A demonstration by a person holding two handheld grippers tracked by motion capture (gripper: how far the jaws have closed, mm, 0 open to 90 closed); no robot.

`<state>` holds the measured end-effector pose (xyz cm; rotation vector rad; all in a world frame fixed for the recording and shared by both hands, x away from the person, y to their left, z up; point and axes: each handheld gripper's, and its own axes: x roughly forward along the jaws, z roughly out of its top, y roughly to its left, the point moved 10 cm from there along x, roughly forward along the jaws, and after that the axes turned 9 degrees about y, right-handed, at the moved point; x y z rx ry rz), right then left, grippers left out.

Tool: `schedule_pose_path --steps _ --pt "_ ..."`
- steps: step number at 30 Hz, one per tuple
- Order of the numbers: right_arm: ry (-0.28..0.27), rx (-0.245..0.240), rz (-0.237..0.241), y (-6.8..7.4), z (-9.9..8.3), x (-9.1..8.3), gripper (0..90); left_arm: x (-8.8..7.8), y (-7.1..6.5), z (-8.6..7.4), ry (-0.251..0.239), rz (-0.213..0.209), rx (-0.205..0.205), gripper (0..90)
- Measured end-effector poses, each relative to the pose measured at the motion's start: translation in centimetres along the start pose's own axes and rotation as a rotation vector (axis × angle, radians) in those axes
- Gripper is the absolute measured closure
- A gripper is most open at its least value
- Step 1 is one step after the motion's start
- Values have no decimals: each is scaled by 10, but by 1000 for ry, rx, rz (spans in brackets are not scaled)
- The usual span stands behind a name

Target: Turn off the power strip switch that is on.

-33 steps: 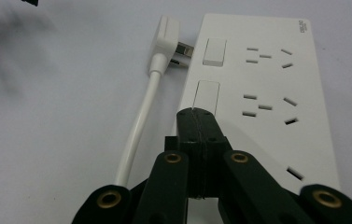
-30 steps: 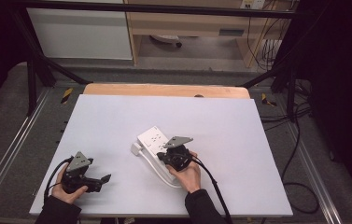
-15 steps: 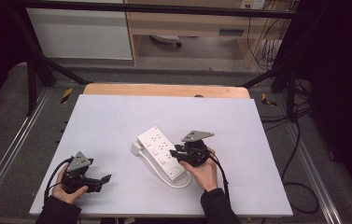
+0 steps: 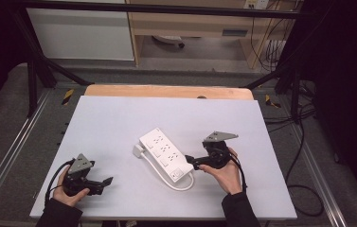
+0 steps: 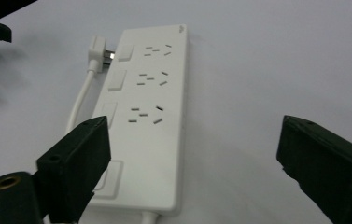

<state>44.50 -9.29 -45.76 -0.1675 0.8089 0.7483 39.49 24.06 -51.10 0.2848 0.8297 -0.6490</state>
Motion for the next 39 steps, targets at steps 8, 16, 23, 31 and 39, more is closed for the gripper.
schedule_pose_path --steps 8,16,23,31,39 --pt "13 6 -43 -22 -23 -17 19 1 0 0 4 -3 -2 35" --pt "13 21 -71 -41 -50 -32 7 1 -1 -1 7 -3 0 32" --pt "25 34 -78 -57 -79 -42 7 1 -1 -1 9 0 0 30" --pt "51 42 -97 -74 -111 -48 7 1 -1 -1 13 -2 4 30" --pt "62 37 -121 -82 -132 -54 7 2 -2 -1 22 -7 10 29"
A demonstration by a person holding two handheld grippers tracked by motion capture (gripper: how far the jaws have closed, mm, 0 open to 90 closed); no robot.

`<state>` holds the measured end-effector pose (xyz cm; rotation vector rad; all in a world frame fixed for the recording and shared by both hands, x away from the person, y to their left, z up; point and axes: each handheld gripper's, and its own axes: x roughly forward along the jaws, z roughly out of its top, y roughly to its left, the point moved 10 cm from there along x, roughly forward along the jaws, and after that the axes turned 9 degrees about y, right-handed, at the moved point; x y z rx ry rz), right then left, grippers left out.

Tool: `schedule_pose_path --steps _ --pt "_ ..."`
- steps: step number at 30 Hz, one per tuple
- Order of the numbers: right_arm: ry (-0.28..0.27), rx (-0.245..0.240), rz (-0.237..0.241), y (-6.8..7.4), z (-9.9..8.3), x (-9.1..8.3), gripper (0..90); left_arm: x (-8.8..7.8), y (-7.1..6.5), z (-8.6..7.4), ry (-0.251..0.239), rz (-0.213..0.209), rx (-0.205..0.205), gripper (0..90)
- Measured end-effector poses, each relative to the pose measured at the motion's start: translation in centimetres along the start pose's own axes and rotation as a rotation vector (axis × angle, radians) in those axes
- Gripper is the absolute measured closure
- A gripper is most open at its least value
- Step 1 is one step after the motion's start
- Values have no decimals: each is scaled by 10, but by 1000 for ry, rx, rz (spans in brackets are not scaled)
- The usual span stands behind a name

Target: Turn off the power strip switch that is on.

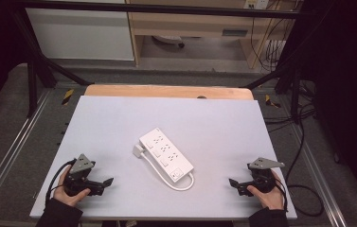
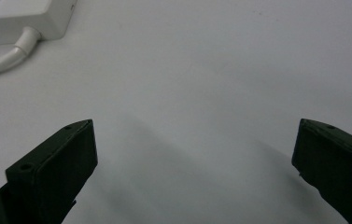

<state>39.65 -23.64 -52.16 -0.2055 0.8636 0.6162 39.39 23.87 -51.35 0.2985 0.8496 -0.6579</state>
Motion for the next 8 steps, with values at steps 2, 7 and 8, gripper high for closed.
schedule_pose_path --steps 2,7,8 --pt "-7 0 4 -1 0 -1 7 1 -1 0 5 -3 0 27" --pt "-15 7 -6 -2 0 -3 7 1 0 0 10 -2 -1 19" --pt "-15 9 -3 -2 0 -4 7 1 0 0 10 -1 -1 19"
